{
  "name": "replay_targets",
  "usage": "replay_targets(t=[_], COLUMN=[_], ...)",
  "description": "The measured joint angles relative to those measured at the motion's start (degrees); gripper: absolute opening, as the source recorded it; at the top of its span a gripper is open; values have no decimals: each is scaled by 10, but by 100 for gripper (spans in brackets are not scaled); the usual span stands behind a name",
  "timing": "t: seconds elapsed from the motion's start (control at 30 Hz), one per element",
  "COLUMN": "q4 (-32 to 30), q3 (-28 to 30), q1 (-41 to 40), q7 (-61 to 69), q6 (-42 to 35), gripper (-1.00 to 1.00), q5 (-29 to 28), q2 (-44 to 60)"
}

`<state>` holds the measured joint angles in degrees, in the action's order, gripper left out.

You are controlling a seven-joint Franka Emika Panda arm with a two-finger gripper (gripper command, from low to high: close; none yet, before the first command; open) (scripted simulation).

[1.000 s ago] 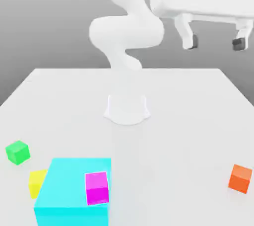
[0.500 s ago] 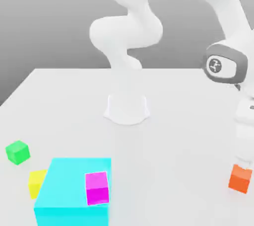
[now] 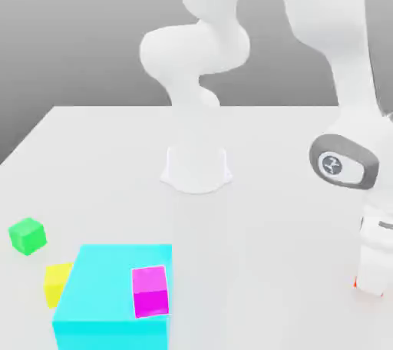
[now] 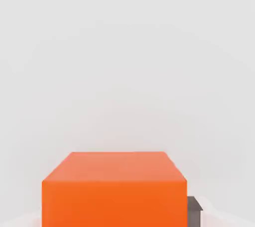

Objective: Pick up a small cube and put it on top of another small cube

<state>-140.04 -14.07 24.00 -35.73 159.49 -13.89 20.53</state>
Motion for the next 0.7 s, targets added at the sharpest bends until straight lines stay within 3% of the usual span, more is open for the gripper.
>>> replay_targets(t=[0.07, 0.3, 0.47, 0.53, 0.57, 0.6, 0.7], q4=[-8, -7, 0, -2, -5, -8, -8], q3=[-13, 85, 151, 149, 140, 137, 137], q1=[-13, -130, -285, -347, -330, -326, -326], q7=[18, 4, -14, -20, -22, -23, -23], q6=[-28, -127, -193, -172, -152, -138, -138], gripper=[-100, -100, -100, -100, -100, 100, 100], q5=[25, 87, 129, 140, 140, 140, 140], q2=[-37, -140, -203, -184, -168, -156, -156])
